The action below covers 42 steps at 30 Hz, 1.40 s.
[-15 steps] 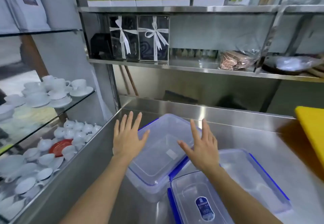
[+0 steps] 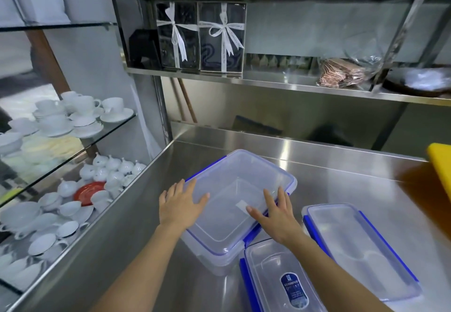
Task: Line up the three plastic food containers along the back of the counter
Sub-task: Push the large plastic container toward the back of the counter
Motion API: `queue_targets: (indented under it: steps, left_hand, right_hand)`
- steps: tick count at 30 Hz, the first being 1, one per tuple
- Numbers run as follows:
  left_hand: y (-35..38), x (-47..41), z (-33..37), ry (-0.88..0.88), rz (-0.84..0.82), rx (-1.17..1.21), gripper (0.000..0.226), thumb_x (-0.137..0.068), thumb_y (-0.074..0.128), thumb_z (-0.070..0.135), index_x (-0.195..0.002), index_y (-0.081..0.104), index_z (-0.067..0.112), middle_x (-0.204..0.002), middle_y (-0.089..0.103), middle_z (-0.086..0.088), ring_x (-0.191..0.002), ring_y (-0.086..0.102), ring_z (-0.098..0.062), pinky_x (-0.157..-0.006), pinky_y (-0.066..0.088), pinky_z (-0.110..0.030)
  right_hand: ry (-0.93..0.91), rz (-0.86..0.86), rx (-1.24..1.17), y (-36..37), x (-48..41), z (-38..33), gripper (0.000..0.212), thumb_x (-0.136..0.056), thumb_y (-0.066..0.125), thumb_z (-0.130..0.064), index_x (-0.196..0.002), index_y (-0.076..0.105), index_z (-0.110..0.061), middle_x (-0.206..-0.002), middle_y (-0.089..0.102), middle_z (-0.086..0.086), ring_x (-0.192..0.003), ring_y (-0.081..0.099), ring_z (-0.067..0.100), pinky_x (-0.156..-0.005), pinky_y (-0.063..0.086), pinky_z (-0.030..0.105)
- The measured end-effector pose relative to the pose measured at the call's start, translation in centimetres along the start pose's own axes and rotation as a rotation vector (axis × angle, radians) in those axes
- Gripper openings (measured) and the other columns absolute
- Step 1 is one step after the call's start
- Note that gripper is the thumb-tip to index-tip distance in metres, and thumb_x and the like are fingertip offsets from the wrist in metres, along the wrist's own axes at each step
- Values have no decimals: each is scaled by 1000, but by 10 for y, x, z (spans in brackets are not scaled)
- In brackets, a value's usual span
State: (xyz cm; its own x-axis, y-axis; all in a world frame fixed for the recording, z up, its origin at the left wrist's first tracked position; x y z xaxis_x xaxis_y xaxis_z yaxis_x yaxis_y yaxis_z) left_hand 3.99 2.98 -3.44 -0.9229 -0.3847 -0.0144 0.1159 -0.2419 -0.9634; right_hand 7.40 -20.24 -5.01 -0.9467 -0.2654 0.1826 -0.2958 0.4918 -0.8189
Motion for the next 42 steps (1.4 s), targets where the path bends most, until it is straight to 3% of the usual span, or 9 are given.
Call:
queue_targets:
  steps: [6,12,17,19,21,24,28,37,42]
  left_hand:
    - [1,18,5,-33,-90,-31,70,-87,26,66,-147,13,31,-160,6,-8,-146,8,-24,-117,8,-44]
    - [-6,39,2,60,-366,-33,94,-74,39,78,-147,-1,35,-159,-15,-6,-146,-9,-25,-117,3,-46]
    - [-14,40,-3,120,-496,-78,101,-71,54,73,-146,-5,39,-158,-20,-5,-146,-10,-25,-118,4,-44]
    - [-11,38,-3,125,-523,-95,104,-71,57,70,-145,-9,39,-156,-24,-6,-146,-13,-26,-118,4,-44]
    - [-6,35,-1,154,-533,-102,109,-68,60,70,-144,-13,41,-155,-28,-6,-144,-21,-25,-119,0,-44]
    - [3,31,4,232,-545,-65,117,-62,64,72,-142,-16,44,-152,-36,-1,-136,-38,-22,-118,-11,-45]
    - [10,23,6,269,-594,-85,127,-57,74,64,-140,-20,45,-148,-42,-1,-130,-46,-25,-116,-17,-47]
    - [18,-19,22,323,-500,51,99,-72,69,54,-143,0,46,-157,-23,3,-138,-35,-21,-118,-14,-45]
    - [21,-42,39,402,-374,52,76,-88,53,46,-147,6,35,-160,-7,6,-144,-17,-8,-114,-24,-46]
  right_hand:
    - [-49,-110,-60,-15,-26,4,76,-90,43,-53,-149,5,-26,-158,-20,3,-146,-17,22,-120,3,44]
    - [-83,-235,-80,-30,-46,-1,64,-95,41,-41,-149,11,-23,-160,-12,2,-148,-2,23,-120,11,41]
    - [-156,-42,378,-38,-37,-26,56,-97,33,-43,-146,22,-19,-159,13,6,-144,21,27,-115,24,43]
    - [-216,-71,398,-36,-28,-39,72,-90,41,-56,-147,18,-21,-160,8,7,-146,12,28,-117,18,45]
    - [-227,-275,317,-30,-15,-47,94,-77,50,-68,-149,5,-27,-161,-5,5,-148,-3,27,-119,8,49]
    - [-254,-545,480,-16,6,-45,113,-69,60,-69,-146,-15,-32,-157,-25,2,-143,-25,28,-119,-2,54]
    - [-295,-521,572,-2,6,-36,122,-68,69,-60,-144,-22,-30,-153,-33,4,-138,-33,29,-116,-8,54]
    - [-263,-461,489,-23,-41,-27,117,-71,76,-41,-147,-12,-28,-157,-25,3,-143,-25,25,-118,3,50]
    - [-253,-370,416,-37,-58,-34,96,-82,69,-26,-149,0,-16,-160,-9,6,-147,-8,24,-119,15,41]
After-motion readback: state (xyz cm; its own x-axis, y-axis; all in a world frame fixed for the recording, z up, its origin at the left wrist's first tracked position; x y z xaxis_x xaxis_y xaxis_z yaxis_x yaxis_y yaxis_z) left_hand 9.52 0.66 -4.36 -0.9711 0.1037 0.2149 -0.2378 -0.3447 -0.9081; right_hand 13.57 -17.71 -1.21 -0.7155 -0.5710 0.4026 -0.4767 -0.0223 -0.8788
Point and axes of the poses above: each hand's wrist, its own x-axis away from the middle knuckle, its own y-axis out of the palm, z = x × y, the point moved 5 cm from there along -x, towards the middle knuckle
